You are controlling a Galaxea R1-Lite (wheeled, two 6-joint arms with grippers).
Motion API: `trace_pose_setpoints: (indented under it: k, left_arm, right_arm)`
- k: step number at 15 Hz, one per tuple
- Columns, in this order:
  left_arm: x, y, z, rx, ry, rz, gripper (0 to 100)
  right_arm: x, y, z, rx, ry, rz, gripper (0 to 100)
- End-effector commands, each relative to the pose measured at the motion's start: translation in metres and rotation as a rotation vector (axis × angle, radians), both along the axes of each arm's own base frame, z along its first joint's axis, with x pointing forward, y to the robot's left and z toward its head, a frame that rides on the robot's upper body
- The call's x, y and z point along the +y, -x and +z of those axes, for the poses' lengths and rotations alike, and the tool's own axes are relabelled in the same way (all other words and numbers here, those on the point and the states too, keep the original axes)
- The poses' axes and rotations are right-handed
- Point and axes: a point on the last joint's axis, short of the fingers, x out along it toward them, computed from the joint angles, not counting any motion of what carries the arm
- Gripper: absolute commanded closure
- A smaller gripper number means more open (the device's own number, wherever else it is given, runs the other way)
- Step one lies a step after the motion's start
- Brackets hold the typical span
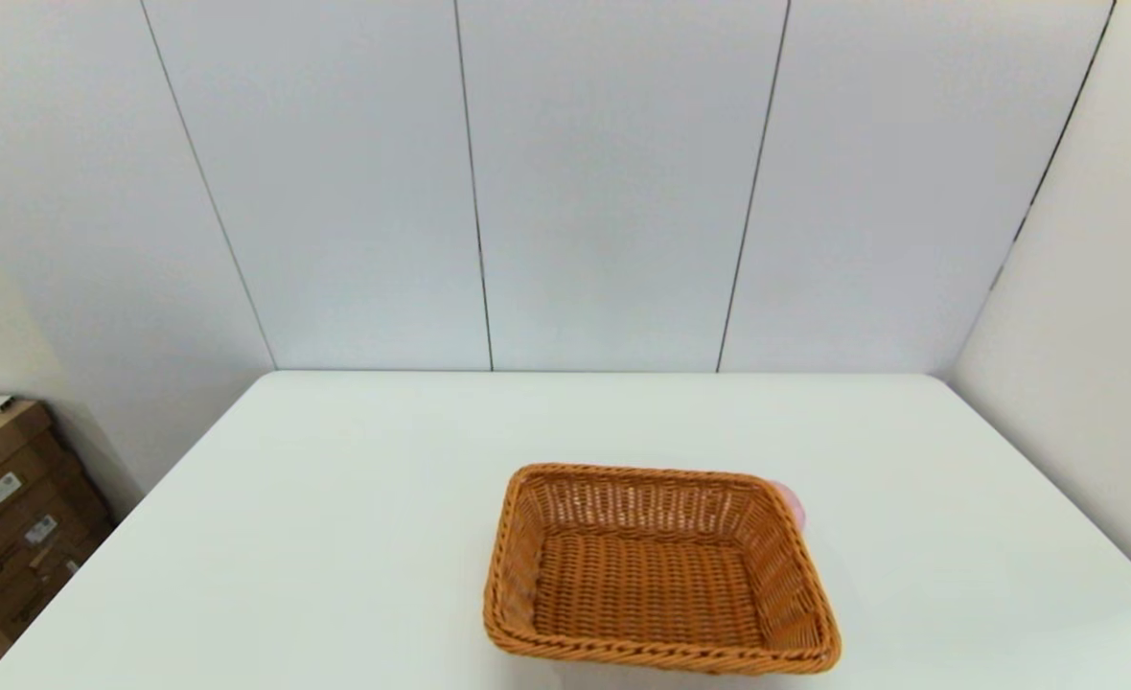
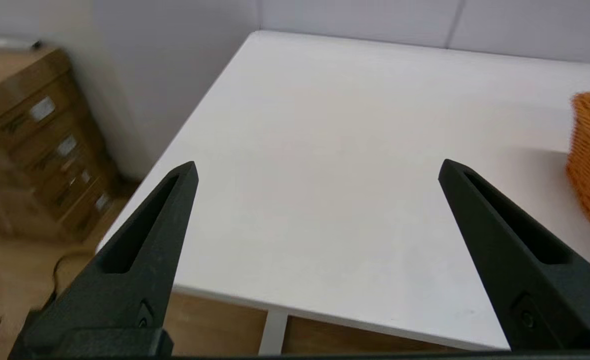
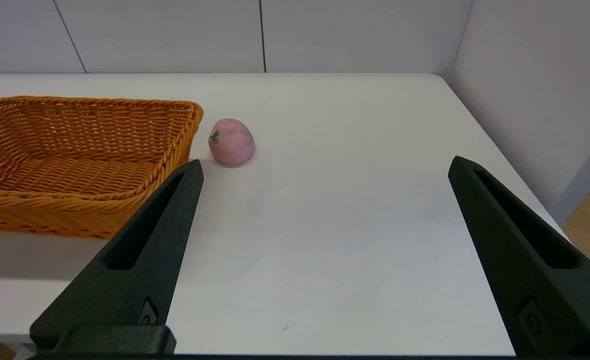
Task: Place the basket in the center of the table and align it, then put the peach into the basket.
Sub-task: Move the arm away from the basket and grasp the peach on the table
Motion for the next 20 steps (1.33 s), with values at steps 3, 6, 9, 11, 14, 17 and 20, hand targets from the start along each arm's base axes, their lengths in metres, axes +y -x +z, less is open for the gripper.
trace_pose_setpoints:
  k: [3,6,9,11,14,17,20]
  left_arm:
    - [-0.003,-0.009,-0.015,-0.104,-0.054,-0.122,0]
    - [-0.003,-0.009,-0.015,-0.105,-0.043,-0.121,0]
    - [-0.003,-0.009,-0.015,-0.106,-0.038,-0.118,0]
    - [-0.003,-0.009,-0.015,-0.107,-0.022,-0.117,0]
    - [-0.003,-0.009,-0.015,-0.108,-0.013,-0.116,0]
    - [-0.003,-0.009,-0.015,-0.109,-0.013,-0.115,0]
    - [-0.003,-0.009,-0.015,-0.11,-0.012,-0.114,0]
  right_arm:
    - [0.0,0.0,0.0,0.003,-0.002,-0.001,0]
    - [0.0,0.008,0.047,0.13,-0.021,-0.009,0]
    - [0.001,-0.031,0.152,0.238,-0.169,0.009,0]
    - [0.002,-0.063,0.191,0.298,-0.23,0.01,0]
    - [0.006,-0.101,0.215,0.47,-0.302,0.031,0]
    - [0.016,-0.167,0.209,0.722,-0.377,-0.011,0]
    - [0.031,-0.223,0.184,0.887,-0.402,-0.052,0]
